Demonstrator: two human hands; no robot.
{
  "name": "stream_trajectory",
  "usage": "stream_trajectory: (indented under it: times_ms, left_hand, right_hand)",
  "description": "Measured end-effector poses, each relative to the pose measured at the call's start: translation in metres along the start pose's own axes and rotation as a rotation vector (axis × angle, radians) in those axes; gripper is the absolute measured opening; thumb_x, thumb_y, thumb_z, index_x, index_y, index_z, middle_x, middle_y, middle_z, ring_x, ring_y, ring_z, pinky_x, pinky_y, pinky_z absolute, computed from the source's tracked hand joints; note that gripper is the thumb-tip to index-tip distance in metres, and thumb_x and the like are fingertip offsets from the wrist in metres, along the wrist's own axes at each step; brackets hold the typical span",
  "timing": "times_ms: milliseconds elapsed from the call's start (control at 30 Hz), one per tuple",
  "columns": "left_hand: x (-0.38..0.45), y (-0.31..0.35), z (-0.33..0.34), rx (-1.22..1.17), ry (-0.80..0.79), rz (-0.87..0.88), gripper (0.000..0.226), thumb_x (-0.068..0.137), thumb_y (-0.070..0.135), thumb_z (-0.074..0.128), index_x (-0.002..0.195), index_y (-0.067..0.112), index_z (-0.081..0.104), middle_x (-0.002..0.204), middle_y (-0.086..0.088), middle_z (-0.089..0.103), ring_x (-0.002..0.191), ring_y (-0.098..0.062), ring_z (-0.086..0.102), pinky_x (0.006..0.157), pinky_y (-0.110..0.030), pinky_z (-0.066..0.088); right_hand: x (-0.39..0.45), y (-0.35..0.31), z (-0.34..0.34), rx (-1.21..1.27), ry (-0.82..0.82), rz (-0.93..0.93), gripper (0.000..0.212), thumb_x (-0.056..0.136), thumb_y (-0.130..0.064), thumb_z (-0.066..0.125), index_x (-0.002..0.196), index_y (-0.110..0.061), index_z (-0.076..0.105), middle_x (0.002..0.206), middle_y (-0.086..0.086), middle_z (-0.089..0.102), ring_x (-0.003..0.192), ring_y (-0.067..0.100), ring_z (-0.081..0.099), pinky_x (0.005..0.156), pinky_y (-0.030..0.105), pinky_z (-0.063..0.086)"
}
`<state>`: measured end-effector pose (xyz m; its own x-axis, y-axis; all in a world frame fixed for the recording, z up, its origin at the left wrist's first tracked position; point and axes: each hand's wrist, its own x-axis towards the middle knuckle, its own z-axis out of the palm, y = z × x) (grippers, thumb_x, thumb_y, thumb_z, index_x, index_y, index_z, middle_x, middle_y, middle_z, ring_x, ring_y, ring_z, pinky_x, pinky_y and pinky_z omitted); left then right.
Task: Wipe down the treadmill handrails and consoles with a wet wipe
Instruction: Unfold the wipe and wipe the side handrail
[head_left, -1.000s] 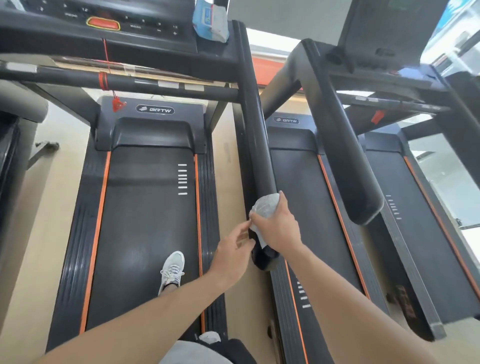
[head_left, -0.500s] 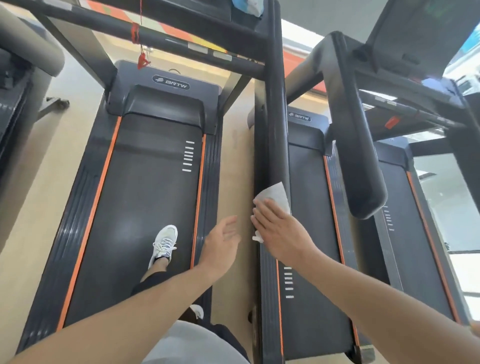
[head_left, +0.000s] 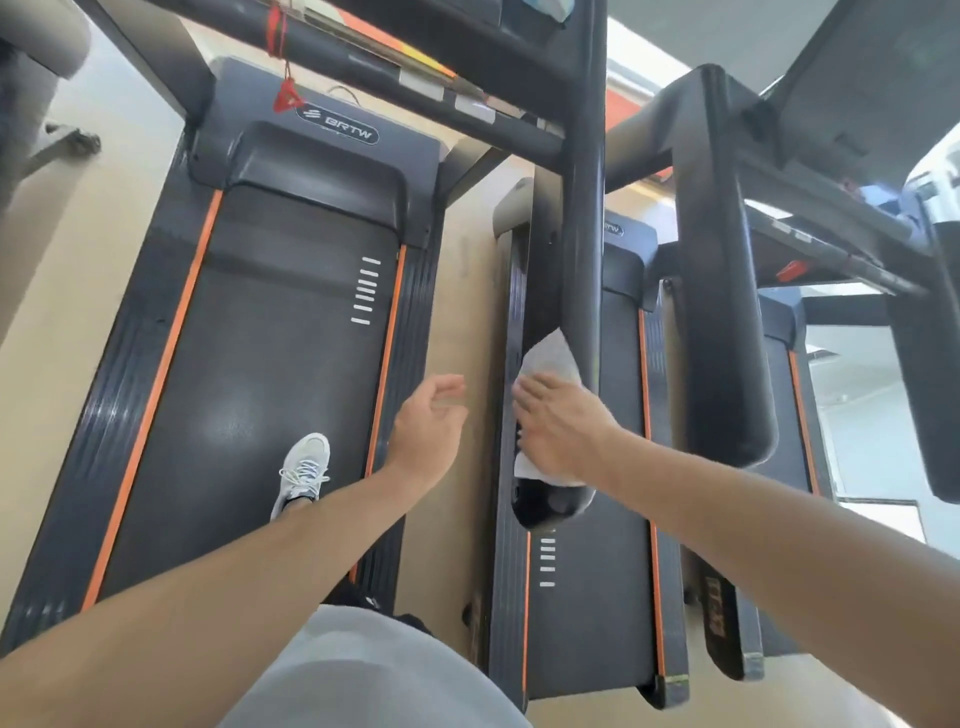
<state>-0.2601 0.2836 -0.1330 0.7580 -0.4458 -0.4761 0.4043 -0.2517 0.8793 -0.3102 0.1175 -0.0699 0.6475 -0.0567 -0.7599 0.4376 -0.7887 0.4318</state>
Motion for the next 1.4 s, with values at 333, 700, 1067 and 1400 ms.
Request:
stream_trajectory:
  times_ms: [333, 700, 1067, 1400]
  left_hand:
    - [0.049, 0.027, -0.002, 0.044, -0.149, -0.041, 0.028, 0.099, 0.015, 0.057, 0.123, 0.028, 0.062, 0.118, 0.018, 0.066, 0.109, -0.006, 0.060, 0.095, -0.029, 0.047]
    - [0.083, 0.034, 0.006, 0.008, -0.129, -0.053, 0.026, 0.097, 0.012, 0.059, 0.119, 0.025, 0.066, 0.110, 0.016, 0.070, 0.104, -0.002, 0.063, 0.086, -0.012, 0.044]
    - [0.103, 0.034, -0.007, 0.010, -0.200, -0.116, 0.024, 0.100, 0.016, 0.057, 0.117, 0.031, 0.064, 0.110, 0.017, 0.070, 0.106, -0.005, 0.063, 0.089, -0.023, 0.046]
    - [0.120, 0.045, -0.026, 0.041, -0.245, -0.074, 0.023, 0.099, 0.017, 0.059, 0.115, 0.033, 0.065, 0.105, 0.018, 0.072, 0.102, -0.001, 0.064, 0.079, -0.009, 0.040]
  right_hand:
    - [0.049, 0.130, -0.036, -0.219, 0.186, 0.125, 0.061, 0.105, -0.035, 0.015, 0.144, -0.010, 0.055, 0.156, 0.010, 0.045, 0.149, 0.028, 0.032, 0.115, 0.045, 0.032]
    - [0.000, -0.027, -0.025, -0.316, -0.336, -0.429, 0.059, 0.100, -0.054, 0.034, 0.148, -0.024, 0.051, 0.151, 0.001, 0.048, 0.144, 0.028, 0.035, 0.120, 0.060, 0.006]
    - [0.110, 0.170, -0.063, -0.280, 0.004, 0.153, 0.058, 0.106, -0.042, 0.025, 0.152, -0.010, 0.043, 0.162, 0.013, 0.035, 0.152, 0.032, 0.024, 0.123, 0.051, 0.014]
    - [0.067, 0.071, -0.034, -0.287, -0.064, -0.119, 0.062, 0.104, -0.053, 0.024, 0.145, -0.016, 0.053, 0.153, 0.015, 0.041, 0.144, 0.037, 0.027, 0.114, 0.057, 0.014]
